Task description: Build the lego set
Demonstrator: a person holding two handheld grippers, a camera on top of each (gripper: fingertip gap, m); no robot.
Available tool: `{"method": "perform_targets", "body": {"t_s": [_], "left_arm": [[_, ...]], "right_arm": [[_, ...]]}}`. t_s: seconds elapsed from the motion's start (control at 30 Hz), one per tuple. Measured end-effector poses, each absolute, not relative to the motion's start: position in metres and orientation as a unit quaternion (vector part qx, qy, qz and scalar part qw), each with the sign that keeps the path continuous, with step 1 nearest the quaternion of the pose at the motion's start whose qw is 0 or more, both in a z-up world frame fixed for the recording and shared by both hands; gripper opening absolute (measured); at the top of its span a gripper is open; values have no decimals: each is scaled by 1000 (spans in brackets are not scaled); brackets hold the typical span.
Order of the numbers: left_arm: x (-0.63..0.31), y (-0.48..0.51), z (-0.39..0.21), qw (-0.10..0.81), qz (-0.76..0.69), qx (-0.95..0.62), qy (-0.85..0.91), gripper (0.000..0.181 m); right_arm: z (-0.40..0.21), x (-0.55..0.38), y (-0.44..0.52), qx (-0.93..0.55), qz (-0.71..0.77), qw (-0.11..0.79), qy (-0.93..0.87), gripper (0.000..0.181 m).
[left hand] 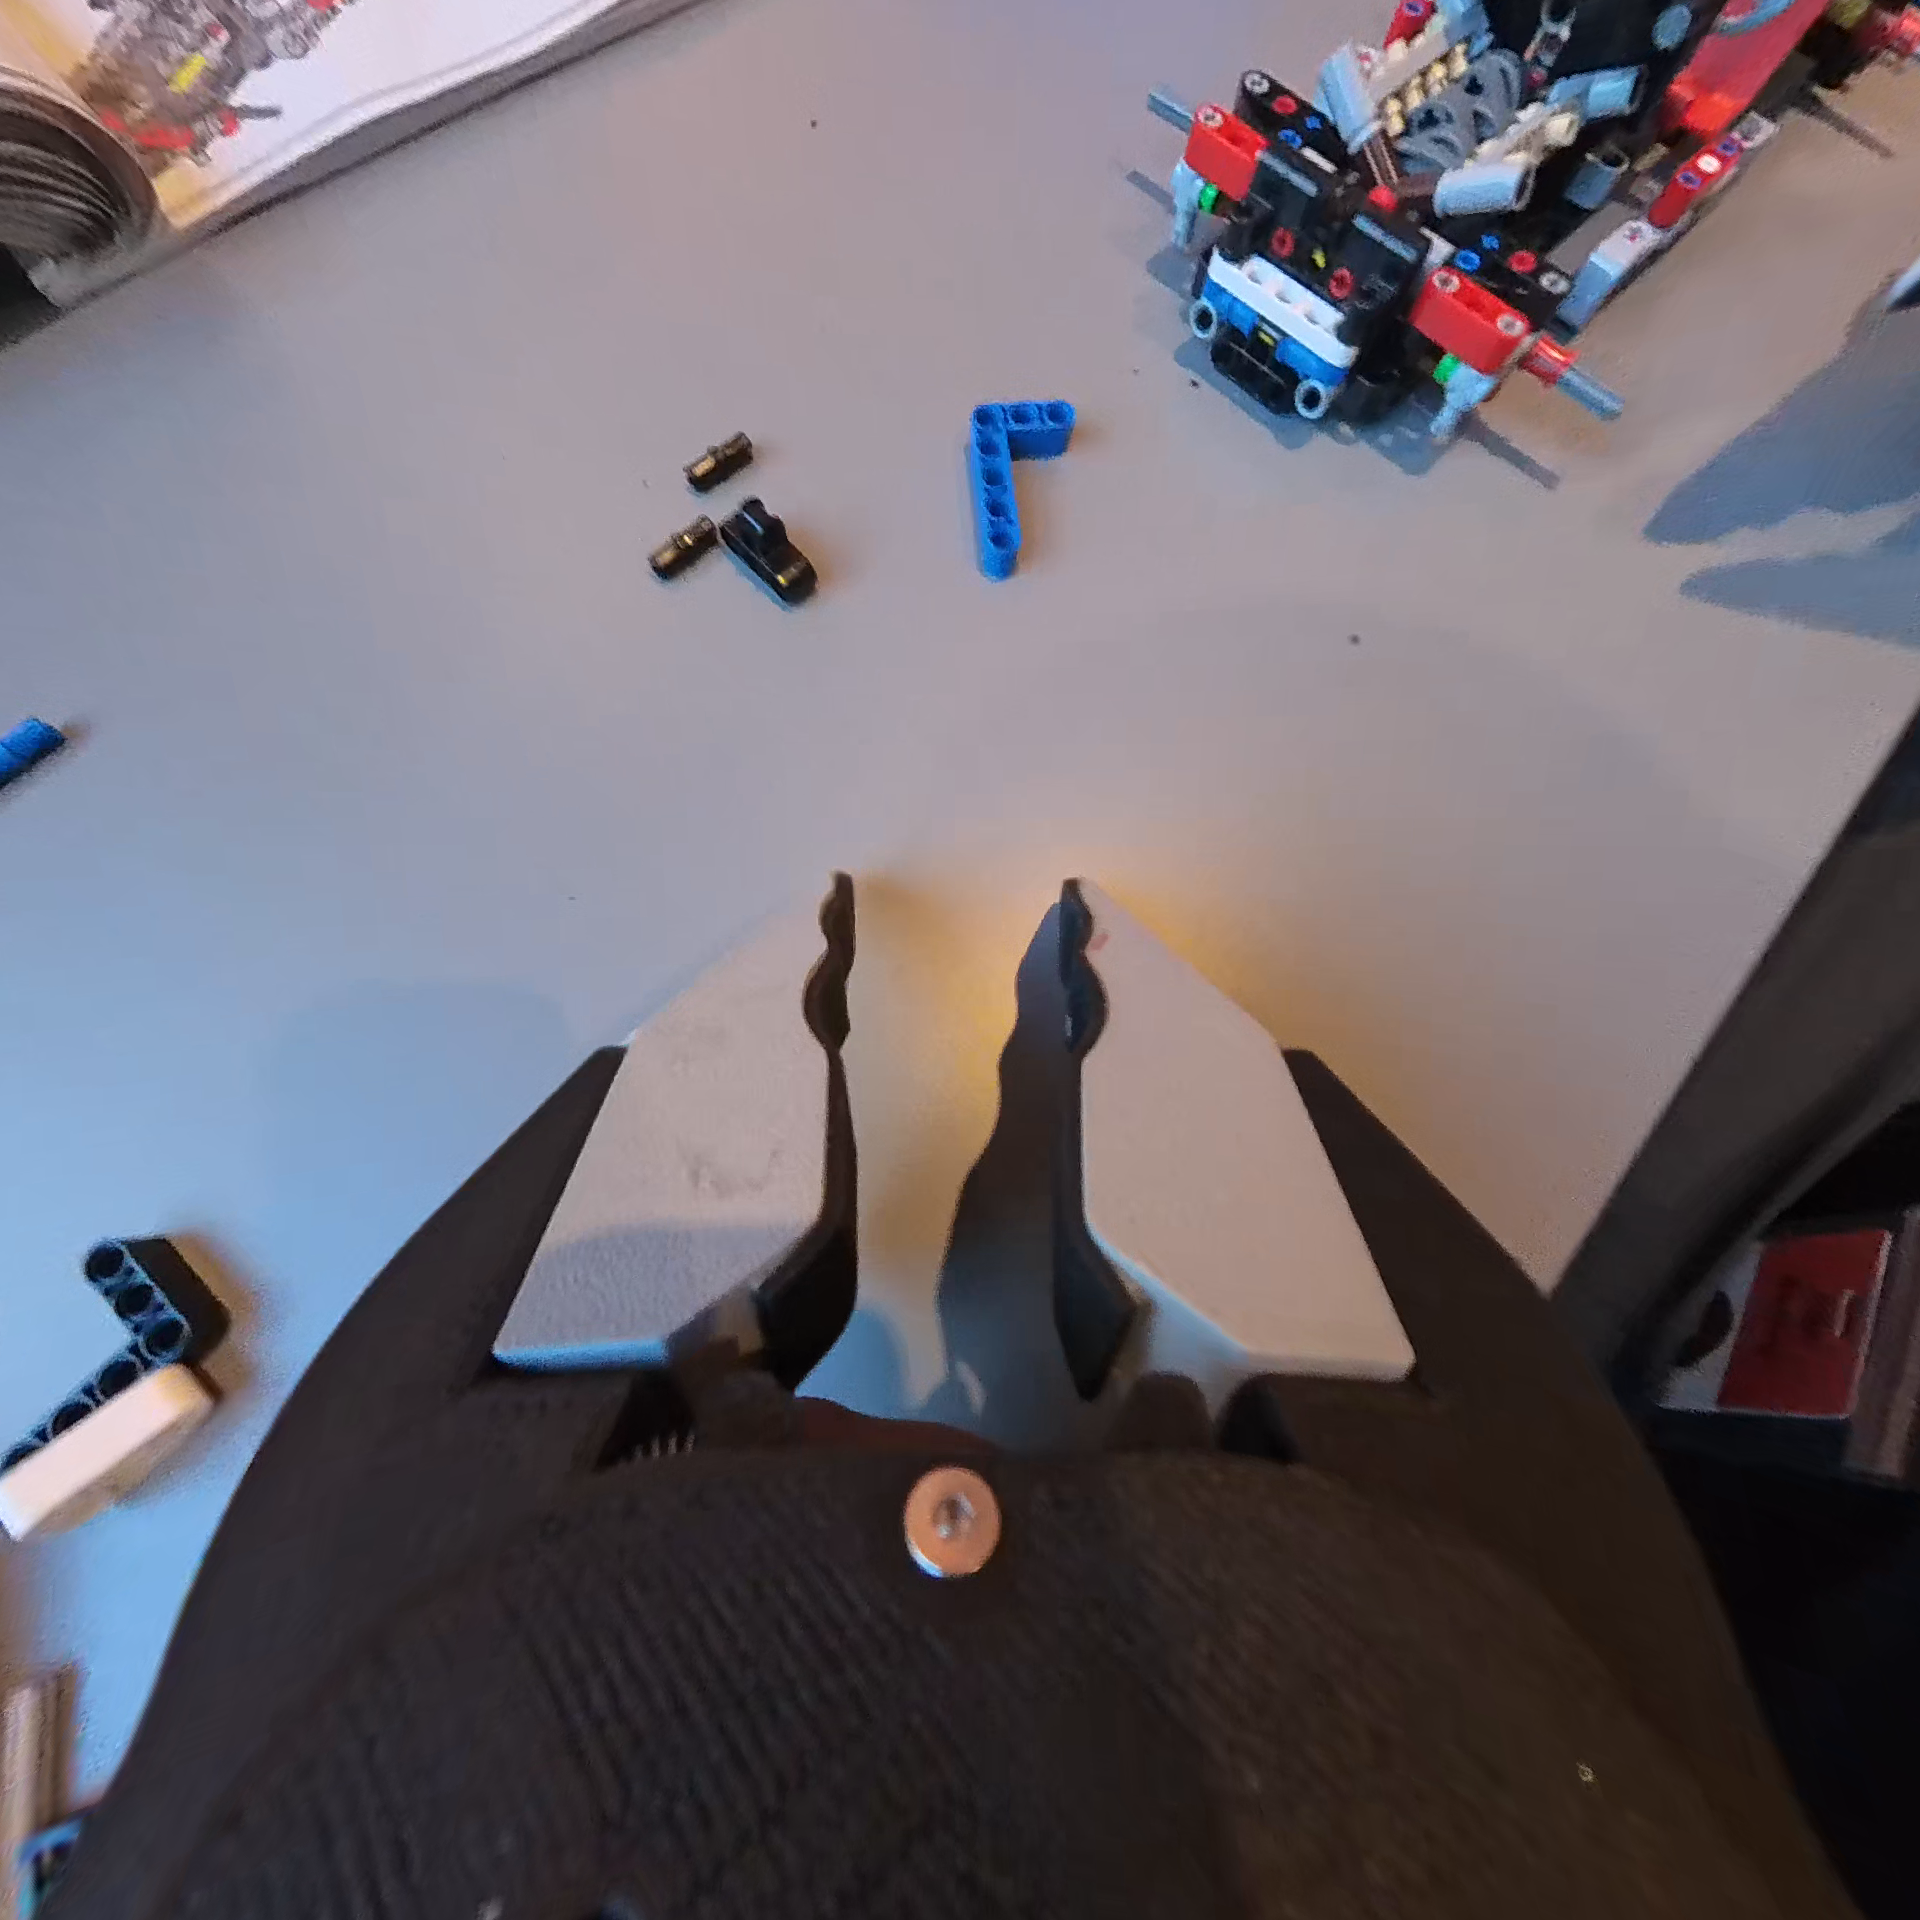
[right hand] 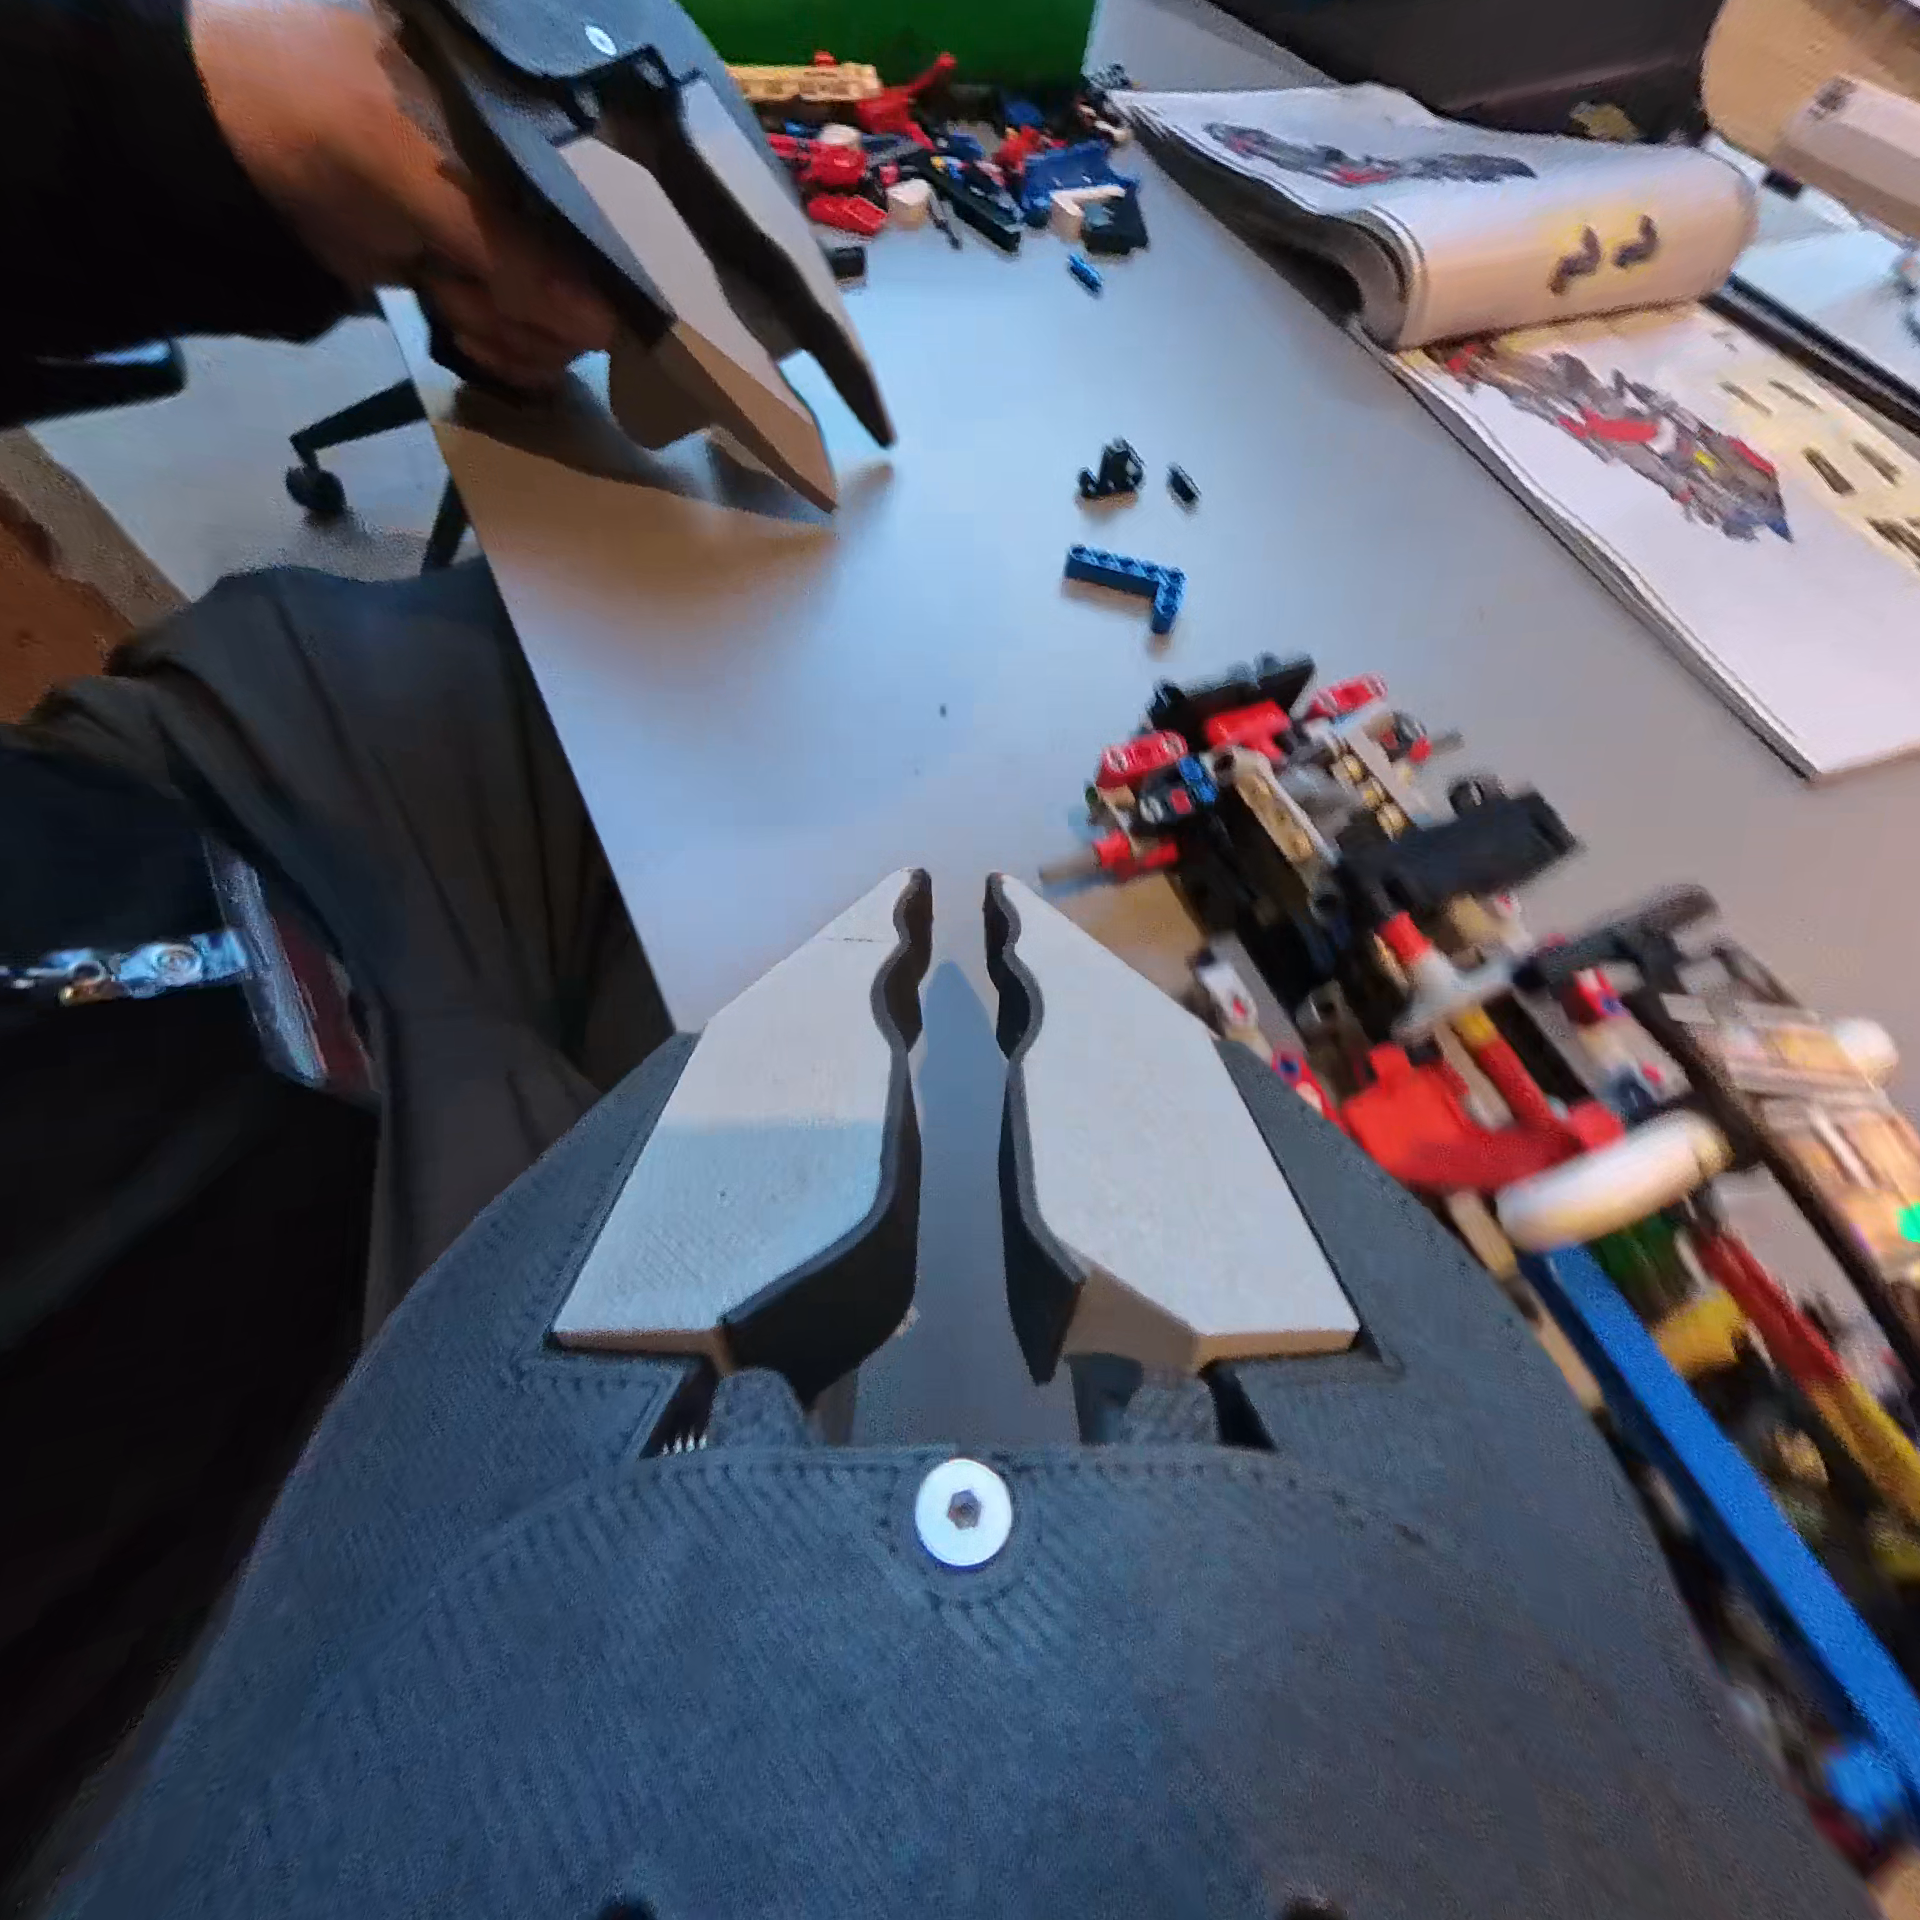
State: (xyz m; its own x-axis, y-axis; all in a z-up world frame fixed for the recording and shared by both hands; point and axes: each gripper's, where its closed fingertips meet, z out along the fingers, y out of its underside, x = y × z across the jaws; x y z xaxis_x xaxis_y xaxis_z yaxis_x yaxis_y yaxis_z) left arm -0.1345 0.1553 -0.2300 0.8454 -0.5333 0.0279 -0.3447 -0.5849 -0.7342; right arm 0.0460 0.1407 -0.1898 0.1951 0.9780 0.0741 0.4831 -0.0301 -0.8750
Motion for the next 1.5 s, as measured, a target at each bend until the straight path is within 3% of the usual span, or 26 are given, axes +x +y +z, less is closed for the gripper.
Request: {"method": "perform_targets", "body": {"t_s": [0.23, 0.47, 1.07, 1.33, 1.5], "left_arm": [[-137, 160, -230, 381, -130, -880, 252, 35], [-131, 147, -231, 373, -151, -874, 273, 34], [-135, 160, -201, 403, -314, -840, 183, 21], [-133, 161, -208, 390, -296, -850, 195, 22], [-120, 182, -223, 380, -211, -870, 232, 25]], "right_arm": [[-223, 34, 157, -691, 249, 354, -579, 1], [-231, 93, 161, -740, 209, 333, -546, 0], [-237, 131, 267, -800, 132, 381, -444, 0], [-186, 75, 220, -698, 296, 456, -467, 0], [-171, 19, 189, -642, 374, 446, -499, 0]]}}
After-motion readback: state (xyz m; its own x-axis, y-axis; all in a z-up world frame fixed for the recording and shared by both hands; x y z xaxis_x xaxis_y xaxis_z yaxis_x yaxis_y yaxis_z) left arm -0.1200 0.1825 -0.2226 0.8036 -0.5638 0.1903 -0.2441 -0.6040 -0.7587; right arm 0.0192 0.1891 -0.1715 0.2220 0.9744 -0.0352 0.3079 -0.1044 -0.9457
